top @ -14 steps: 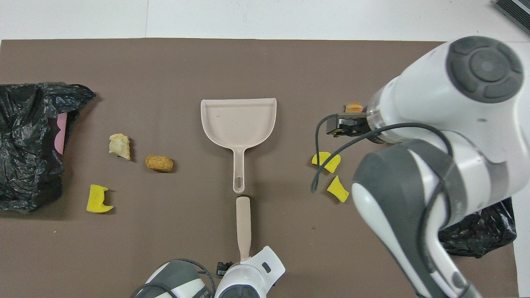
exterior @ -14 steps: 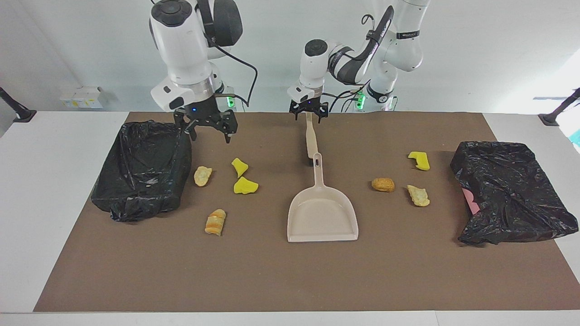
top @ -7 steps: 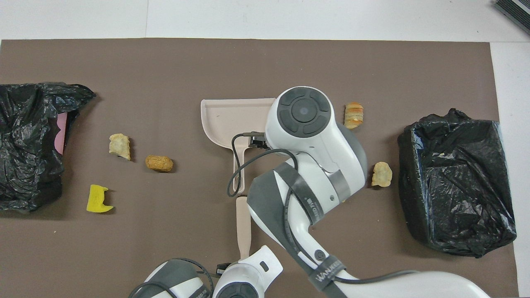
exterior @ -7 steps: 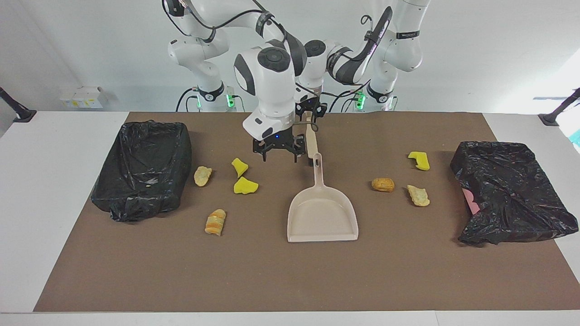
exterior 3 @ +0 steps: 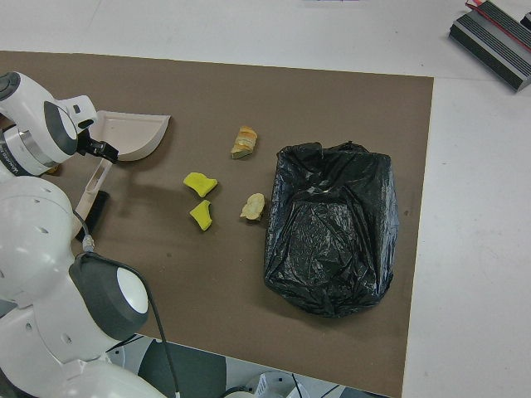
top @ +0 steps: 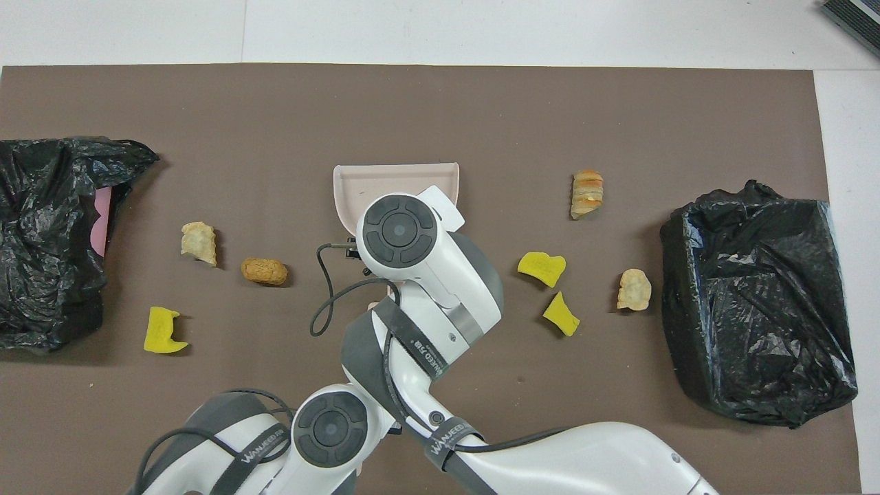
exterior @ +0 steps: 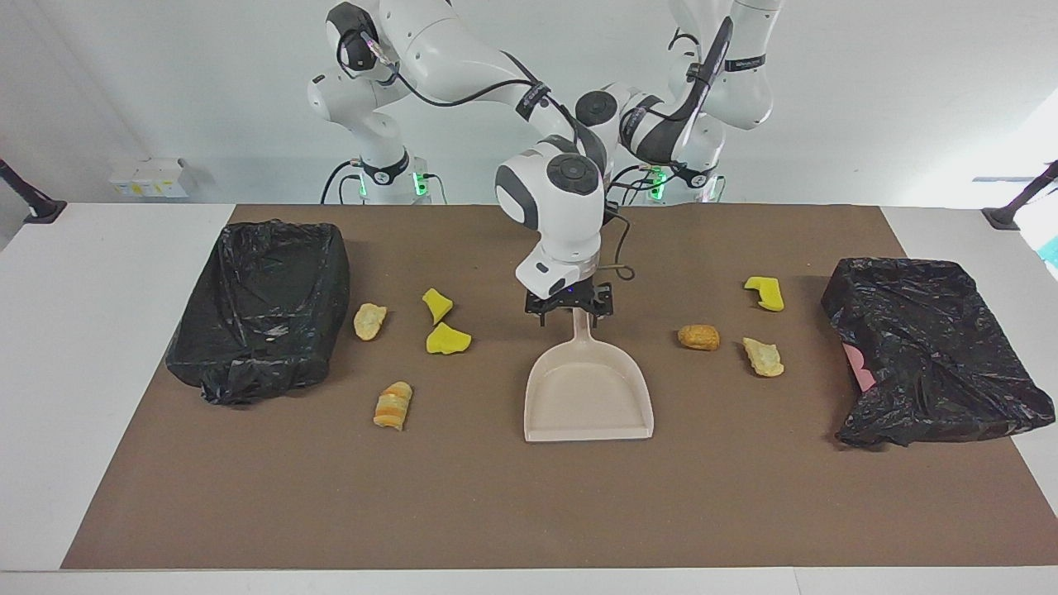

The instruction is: Sweep and dump trash in bin

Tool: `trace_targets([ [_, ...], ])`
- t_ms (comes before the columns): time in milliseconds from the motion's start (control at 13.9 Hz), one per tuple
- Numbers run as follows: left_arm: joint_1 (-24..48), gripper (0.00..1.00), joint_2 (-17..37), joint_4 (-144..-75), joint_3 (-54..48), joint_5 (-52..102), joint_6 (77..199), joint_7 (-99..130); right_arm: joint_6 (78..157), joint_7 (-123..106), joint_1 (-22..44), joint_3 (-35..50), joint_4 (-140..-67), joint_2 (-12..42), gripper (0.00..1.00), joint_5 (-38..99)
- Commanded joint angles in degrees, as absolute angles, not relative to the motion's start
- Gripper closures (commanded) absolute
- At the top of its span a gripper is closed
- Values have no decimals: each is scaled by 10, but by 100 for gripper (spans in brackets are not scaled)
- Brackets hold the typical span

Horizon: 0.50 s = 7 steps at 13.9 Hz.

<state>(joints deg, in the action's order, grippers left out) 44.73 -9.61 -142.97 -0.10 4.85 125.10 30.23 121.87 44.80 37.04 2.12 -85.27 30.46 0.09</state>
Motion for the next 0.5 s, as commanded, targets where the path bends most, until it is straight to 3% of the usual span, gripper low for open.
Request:
trace_targets([
  [0,411,100,-105,-1433,-2,54,1231,286,1234,435,371,22,-895,281,12,13],
  [144,401,100,-105,-1438,-1,52,1230,273,1236,423,374,23,-944,256,19,13],
  [431,367,100,-110,-1438,-1,47,1219,242,1246,421,388,25,-952,265,19,9],
])
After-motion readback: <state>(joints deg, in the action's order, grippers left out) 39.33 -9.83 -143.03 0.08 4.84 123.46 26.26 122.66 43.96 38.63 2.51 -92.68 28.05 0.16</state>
